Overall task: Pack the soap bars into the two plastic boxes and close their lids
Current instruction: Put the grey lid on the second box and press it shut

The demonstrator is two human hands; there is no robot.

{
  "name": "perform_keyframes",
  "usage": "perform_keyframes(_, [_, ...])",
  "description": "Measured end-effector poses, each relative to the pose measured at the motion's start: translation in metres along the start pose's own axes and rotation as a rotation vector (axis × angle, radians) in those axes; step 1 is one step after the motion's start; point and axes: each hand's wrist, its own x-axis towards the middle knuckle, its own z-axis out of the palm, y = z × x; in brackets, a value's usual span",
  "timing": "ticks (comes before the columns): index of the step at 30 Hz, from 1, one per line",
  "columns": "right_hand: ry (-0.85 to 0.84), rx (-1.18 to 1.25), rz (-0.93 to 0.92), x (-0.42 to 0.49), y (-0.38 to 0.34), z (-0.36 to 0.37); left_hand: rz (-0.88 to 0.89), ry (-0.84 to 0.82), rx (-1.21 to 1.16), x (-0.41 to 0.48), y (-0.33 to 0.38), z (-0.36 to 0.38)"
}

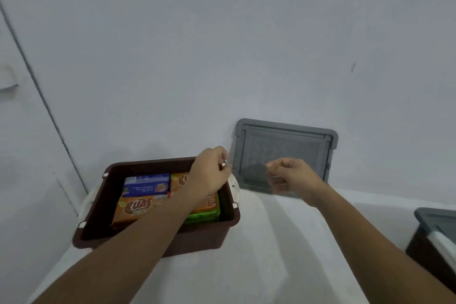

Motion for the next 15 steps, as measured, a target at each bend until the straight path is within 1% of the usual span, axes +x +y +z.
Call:
perform_keyframes(3, [0.231,0.007,0.061,0.018,0.018,-0.039,0.003,-0.029,0.072,0.029,0.018,0.03])
perform_keyframes(6, [0.493,-0.033,0.062,0.039,0.037,-0.076,-0.15,-0.088,0.131,0.058,0.025,0.052])
perform_keyframes(8, [0.582,-0.062,0.085,0.049,0.048,-0.094,-0.211,-0.12,0.202,0.073,0.024,0.059])
perform_keyframes(10, [0.605,-0.069,0.129,0.057,0.057,-0.108,-0.244,-0.141,0.237,0.086,0.022,0.064])
perform_keyframes(13, [0.521,-0.017,0.184,0.066,0.064,-0.119,-0.256,-0.18,0.219,0.097,0.016,0.071])
perform_keyframes(15, [0.474,0.026,0.185,0.068,0.067,-0.121,-0.246,-0.166,0.171,0.101,0.012,0.072])
